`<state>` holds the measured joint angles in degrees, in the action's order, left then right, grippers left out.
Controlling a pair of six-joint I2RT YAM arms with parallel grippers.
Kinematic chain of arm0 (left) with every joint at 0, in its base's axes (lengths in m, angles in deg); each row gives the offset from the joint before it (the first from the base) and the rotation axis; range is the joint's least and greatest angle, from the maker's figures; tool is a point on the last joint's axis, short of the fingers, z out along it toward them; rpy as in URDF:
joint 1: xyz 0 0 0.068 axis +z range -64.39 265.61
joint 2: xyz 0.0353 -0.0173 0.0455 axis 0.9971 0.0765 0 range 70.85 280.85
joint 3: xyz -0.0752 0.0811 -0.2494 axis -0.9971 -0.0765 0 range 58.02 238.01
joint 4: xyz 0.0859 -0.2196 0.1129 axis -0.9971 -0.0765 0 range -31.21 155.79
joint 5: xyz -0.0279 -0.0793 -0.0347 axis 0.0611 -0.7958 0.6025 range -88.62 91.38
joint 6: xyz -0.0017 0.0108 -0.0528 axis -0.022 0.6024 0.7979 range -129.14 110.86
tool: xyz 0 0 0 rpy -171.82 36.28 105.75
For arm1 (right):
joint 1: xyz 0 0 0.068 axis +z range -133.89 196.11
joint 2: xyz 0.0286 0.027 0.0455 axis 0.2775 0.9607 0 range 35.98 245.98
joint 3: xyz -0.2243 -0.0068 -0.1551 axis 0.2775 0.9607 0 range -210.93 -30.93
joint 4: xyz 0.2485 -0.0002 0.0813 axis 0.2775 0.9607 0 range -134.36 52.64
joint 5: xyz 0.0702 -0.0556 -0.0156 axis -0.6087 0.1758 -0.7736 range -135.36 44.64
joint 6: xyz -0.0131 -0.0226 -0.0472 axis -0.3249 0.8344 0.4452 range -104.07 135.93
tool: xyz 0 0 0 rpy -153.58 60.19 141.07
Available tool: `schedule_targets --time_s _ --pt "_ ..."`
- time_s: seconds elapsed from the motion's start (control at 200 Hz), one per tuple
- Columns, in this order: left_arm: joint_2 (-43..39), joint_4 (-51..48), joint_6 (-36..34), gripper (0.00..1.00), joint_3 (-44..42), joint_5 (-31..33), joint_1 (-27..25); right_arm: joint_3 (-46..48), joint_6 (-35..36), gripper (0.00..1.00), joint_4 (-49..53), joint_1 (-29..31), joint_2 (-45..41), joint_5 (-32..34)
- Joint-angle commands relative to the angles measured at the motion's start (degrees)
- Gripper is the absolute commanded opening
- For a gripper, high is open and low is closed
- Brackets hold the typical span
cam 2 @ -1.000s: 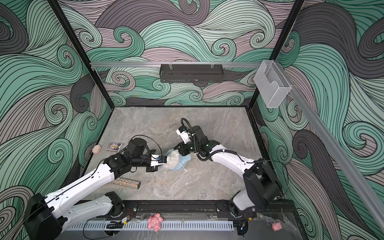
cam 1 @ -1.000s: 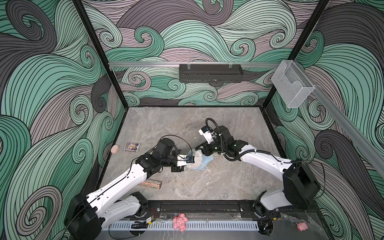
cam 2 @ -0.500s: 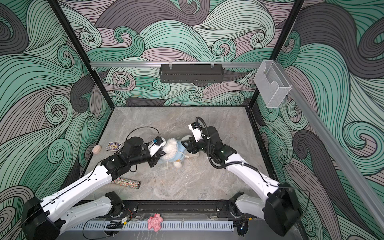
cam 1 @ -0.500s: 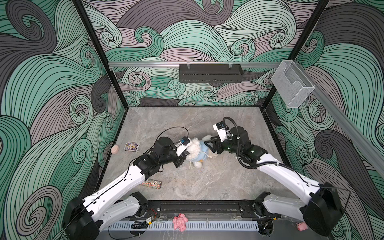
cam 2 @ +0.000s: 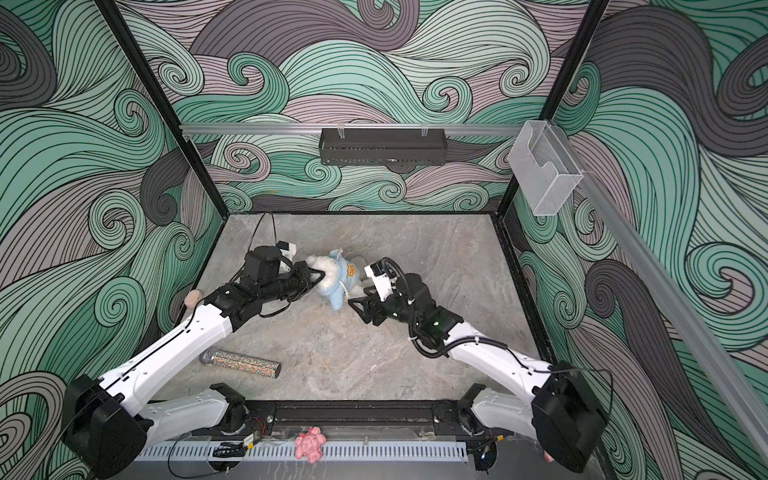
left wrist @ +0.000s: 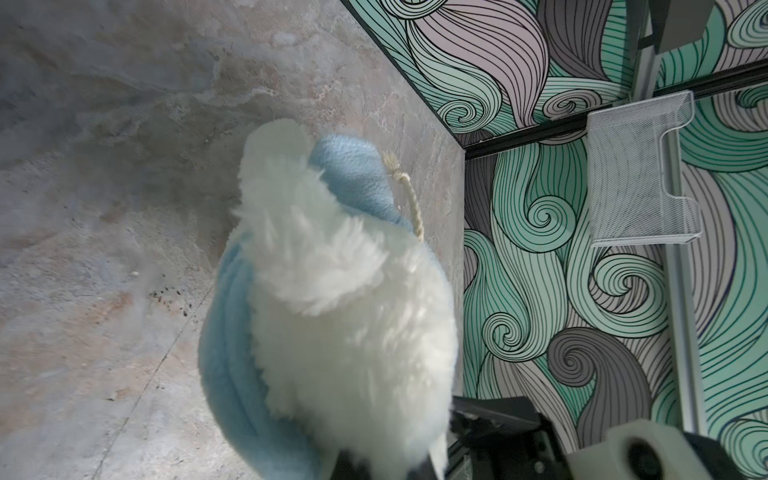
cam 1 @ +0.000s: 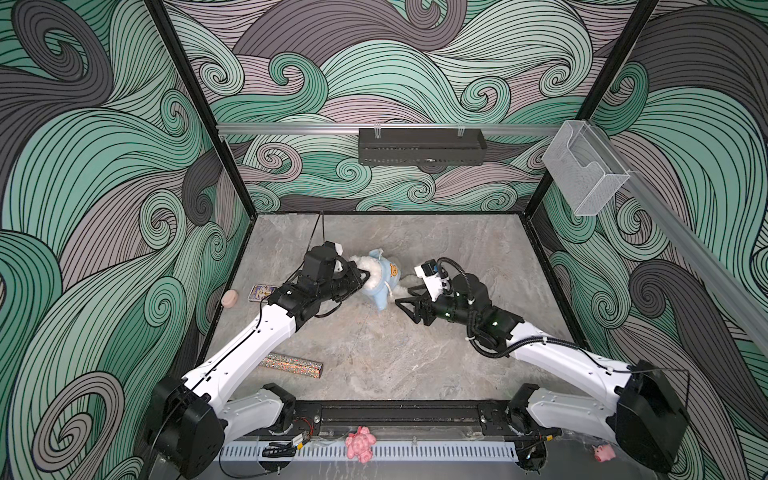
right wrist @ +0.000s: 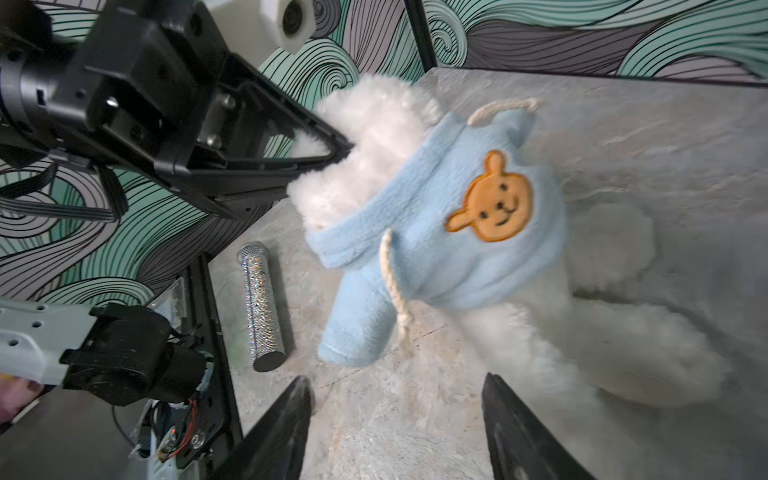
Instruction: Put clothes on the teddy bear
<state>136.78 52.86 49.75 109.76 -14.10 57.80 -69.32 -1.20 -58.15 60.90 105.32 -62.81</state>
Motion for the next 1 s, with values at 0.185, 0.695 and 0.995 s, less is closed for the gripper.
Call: schedule_targets --time_s 0.185,0.695,0.995 --pt "0.90 4.09 5.24 0.00 0.55 -1.83 -1.18 -4.76 -12.15 0.69 -8.93 4.79 10.91 6.55" --pt "0.01 8.29 11.78 0.00 -0.77 -4.71 2.00 -3.28 -10.68 0.18 0.72 1.01 10.96 11.35" --pt "0.81 12.64 21.48 0.00 -3.13 -14.98 9.83 -3.57 -0.56 0.56 5.34 -1.27 3.61 2.97"
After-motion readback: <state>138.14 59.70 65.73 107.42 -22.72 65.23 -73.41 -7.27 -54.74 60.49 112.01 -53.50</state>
